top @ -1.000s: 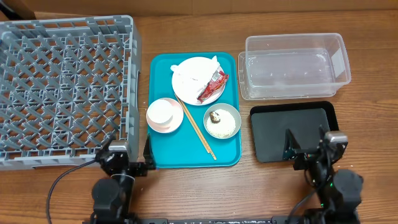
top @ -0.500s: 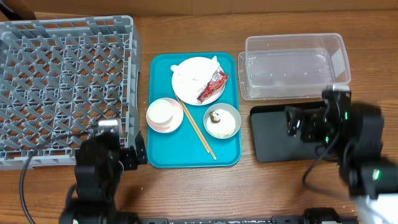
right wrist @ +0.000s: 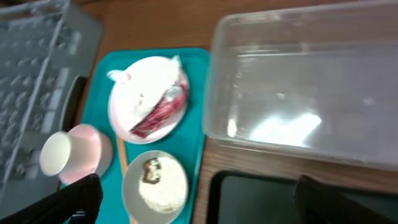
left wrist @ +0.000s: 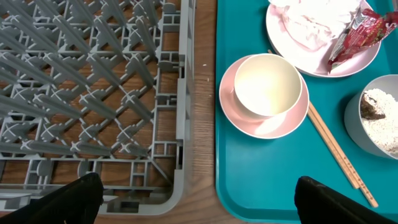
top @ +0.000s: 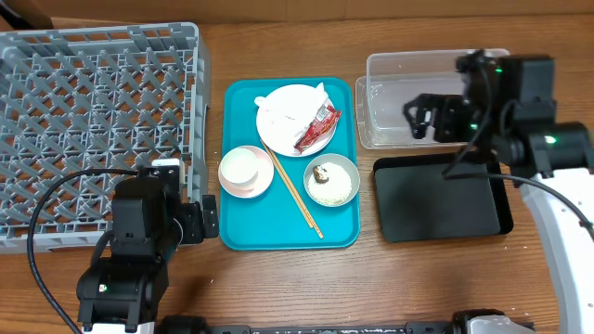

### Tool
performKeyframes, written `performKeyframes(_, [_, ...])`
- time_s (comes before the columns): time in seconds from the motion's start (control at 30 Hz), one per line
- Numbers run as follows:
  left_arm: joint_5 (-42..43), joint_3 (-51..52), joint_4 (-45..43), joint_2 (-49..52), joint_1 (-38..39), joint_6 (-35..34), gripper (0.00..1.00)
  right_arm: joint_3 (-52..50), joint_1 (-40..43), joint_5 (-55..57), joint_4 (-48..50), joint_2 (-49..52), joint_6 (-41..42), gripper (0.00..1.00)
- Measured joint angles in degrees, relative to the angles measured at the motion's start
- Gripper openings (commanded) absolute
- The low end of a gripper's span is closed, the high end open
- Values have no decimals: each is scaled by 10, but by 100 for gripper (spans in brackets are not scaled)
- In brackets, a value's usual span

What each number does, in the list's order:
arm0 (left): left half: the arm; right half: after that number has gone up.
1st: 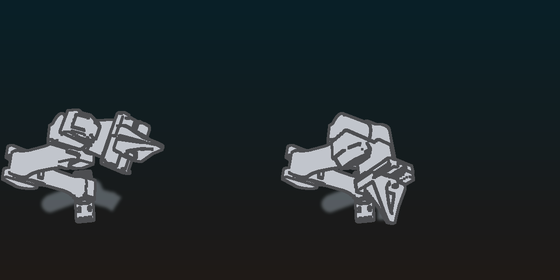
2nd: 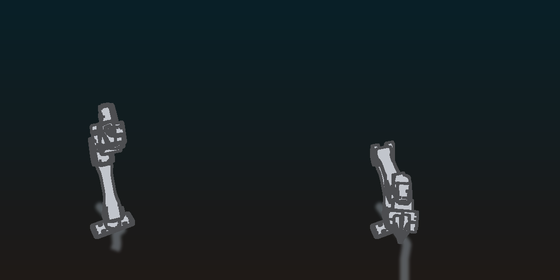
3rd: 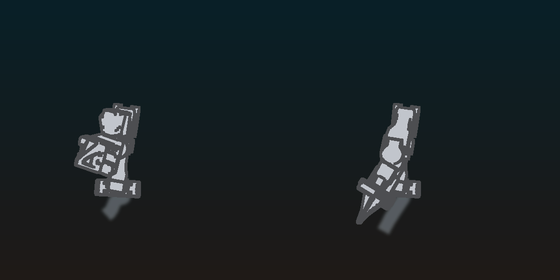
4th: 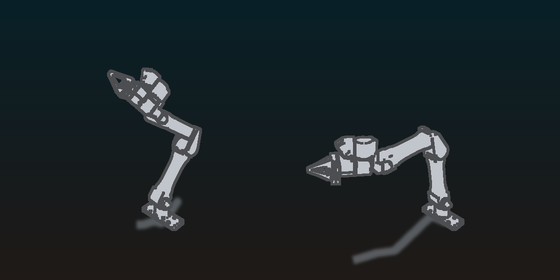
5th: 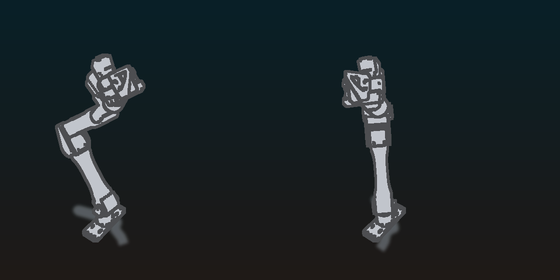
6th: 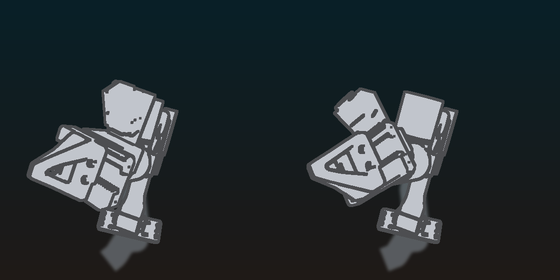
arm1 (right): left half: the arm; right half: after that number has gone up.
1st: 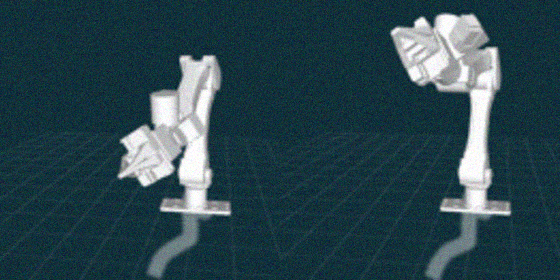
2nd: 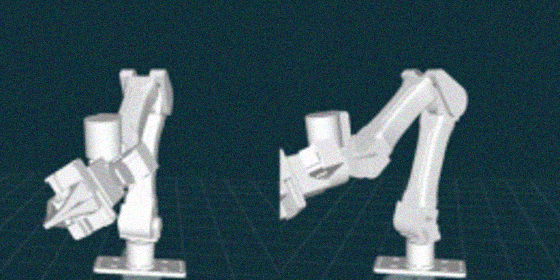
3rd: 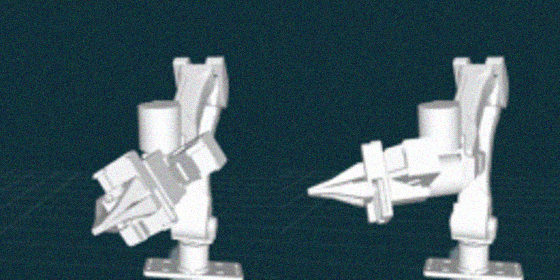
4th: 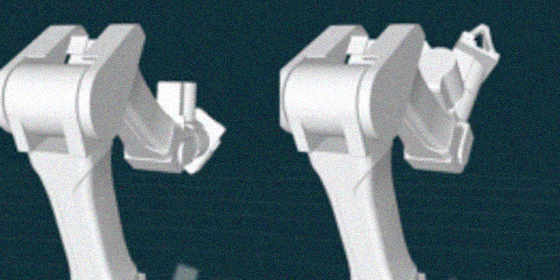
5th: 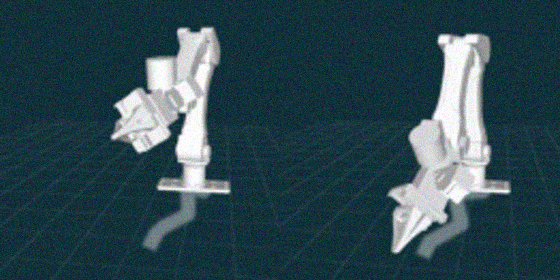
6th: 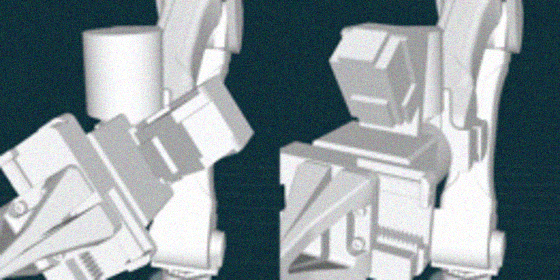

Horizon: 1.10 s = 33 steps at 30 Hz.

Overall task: Sort waste into correct bins and load items into the dishwasher
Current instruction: 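Reach the right gripper to the white plate and grasp the tissue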

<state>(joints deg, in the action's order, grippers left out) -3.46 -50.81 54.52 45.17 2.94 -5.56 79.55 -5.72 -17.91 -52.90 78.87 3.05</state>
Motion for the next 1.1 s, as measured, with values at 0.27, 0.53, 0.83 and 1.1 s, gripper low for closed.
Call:
performKeyframes(0.27, [2, -2, 2, 0, 0, -4, 100, 117, -117, 19, -14, 93, -46, 100])
performKeyframes(0.53, [2, -2, 2, 0, 0, -4, 100, 183, -219, 86, 64, 249, -125, 100])
performKeyframes(0.83, [2, -2, 7, 0, 0, -4, 100, 183, -258, 109, 154, 376, -151, 100])
performKeyframes(1.1, [3, -2, 9, 0, 0, -4, 100, 183, -263, 109, 192, 436, -158, 100])
